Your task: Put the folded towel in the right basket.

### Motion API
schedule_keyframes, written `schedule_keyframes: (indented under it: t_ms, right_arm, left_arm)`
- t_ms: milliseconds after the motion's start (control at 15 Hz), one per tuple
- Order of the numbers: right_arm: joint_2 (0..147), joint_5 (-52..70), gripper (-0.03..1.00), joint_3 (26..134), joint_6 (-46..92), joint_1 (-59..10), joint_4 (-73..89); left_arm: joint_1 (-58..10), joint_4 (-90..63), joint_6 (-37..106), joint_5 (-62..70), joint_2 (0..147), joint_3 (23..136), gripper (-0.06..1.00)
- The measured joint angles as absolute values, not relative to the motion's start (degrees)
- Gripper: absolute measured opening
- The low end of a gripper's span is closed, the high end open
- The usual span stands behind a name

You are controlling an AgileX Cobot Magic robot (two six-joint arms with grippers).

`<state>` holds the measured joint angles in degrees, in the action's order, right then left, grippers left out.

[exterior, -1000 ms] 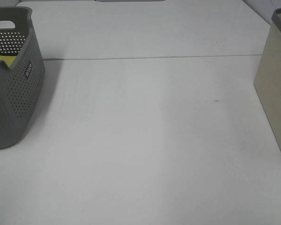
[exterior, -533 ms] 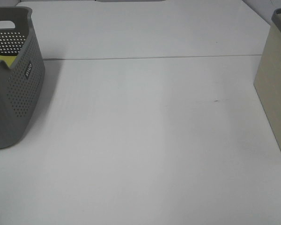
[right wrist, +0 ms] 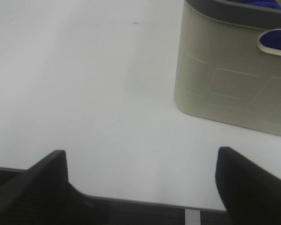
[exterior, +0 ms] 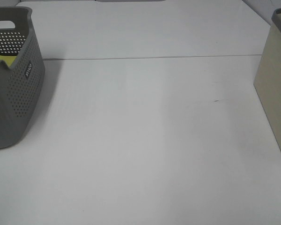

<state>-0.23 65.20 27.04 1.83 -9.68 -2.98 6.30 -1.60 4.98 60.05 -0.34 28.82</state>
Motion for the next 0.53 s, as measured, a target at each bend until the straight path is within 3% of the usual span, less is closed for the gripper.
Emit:
schedule_keyframes:
  t_ms: [533]
  right_arm:
    - [-0.23, 63.43, 0.83, 26.01, 1.83, -9.68, -3.32]
  left_arm:
    - [6.30, -1.60, 4.98, 60.05, -0.34, 28.82, 0.99]
